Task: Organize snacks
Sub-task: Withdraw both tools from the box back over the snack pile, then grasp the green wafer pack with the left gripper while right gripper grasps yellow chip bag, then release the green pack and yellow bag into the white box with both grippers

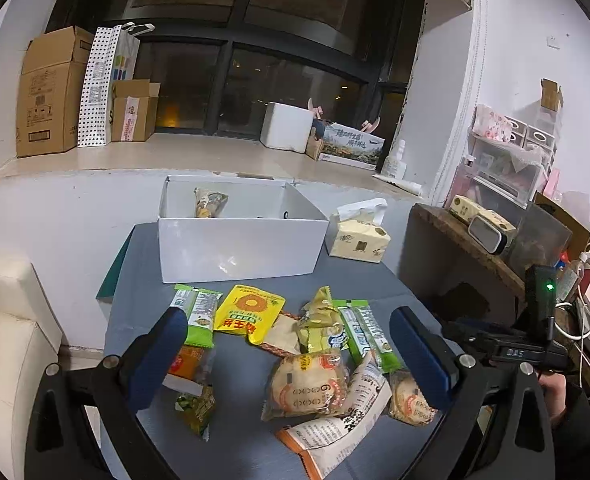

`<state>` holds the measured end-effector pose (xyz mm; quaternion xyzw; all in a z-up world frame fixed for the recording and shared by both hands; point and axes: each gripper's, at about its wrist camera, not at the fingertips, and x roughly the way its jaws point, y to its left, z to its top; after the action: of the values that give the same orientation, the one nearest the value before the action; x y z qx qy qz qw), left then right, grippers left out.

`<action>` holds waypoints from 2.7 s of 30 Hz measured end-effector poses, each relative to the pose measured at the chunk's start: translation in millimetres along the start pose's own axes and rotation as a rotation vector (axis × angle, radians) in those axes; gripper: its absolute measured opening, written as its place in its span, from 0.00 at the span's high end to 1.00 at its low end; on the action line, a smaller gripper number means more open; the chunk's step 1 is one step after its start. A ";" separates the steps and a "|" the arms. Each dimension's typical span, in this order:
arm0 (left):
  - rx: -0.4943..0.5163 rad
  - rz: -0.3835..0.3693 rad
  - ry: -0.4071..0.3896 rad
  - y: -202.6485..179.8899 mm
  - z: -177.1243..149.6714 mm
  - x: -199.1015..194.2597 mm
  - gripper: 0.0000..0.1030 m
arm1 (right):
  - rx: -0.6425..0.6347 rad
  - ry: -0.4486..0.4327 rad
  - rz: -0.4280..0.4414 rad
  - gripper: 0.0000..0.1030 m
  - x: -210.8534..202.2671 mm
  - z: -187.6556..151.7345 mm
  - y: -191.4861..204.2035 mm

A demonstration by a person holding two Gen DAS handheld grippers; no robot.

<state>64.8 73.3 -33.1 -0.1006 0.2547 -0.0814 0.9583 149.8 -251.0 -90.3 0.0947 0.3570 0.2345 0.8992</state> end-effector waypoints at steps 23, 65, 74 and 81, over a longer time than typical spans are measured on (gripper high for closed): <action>-0.049 0.087 0.073 57.3 -35.4 7.2 0.00 | -0.102 0.375 0.005 0.08 180.0 24.2 57.0; 0.064 0.148 0.370 86.1 3.1 174.7 0.33 | -0.145 0.004 0.100 0.44 22.9 19.7 56.8; 0.024 0.051 0.065 63.6 73.2 122.3 0.33 | -0.167 0.017 0.121 0.44 51.4 56.5 67.9; -0.030 0.069 0.059 80.5 131.6 163.4 0.33 | -0.209 0.004 0.112 0.44 109.6 138.5 87.9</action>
<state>279.6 137.1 -17.1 -0.1034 0.2873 -0.0474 0.9510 283.4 -121.2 -25.3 0.0197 0.3267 0.3205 0.8889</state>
